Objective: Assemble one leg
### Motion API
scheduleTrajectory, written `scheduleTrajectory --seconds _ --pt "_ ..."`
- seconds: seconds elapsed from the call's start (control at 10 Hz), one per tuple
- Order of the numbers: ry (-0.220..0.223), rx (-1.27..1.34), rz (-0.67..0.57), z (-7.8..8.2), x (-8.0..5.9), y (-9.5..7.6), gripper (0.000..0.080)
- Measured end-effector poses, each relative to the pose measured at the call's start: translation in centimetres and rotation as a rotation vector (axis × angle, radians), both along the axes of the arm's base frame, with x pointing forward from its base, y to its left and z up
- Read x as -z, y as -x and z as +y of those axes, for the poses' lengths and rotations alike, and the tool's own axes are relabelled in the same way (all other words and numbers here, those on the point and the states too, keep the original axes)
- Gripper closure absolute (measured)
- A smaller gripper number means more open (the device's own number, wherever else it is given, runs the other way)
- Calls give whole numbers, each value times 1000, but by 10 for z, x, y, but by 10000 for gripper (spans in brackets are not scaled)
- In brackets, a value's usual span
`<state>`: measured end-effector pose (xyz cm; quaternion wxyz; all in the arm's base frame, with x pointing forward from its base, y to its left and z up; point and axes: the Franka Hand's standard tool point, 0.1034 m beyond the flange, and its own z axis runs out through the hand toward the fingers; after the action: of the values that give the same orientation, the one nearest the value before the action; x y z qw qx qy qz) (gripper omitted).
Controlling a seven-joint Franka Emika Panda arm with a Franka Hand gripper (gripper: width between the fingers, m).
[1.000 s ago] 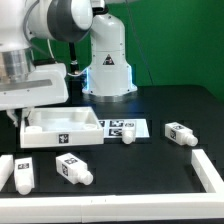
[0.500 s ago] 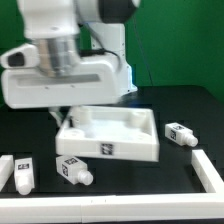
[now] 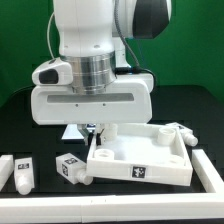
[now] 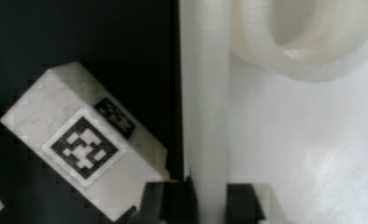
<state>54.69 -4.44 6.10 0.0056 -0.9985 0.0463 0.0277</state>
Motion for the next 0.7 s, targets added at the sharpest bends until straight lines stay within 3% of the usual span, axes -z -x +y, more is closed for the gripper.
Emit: scheduleTrajectory --seconds 0.3,0.7 --pt "0 0 5 0 3 1 745" --pt "11 -16 -1 22 31 -13 745"
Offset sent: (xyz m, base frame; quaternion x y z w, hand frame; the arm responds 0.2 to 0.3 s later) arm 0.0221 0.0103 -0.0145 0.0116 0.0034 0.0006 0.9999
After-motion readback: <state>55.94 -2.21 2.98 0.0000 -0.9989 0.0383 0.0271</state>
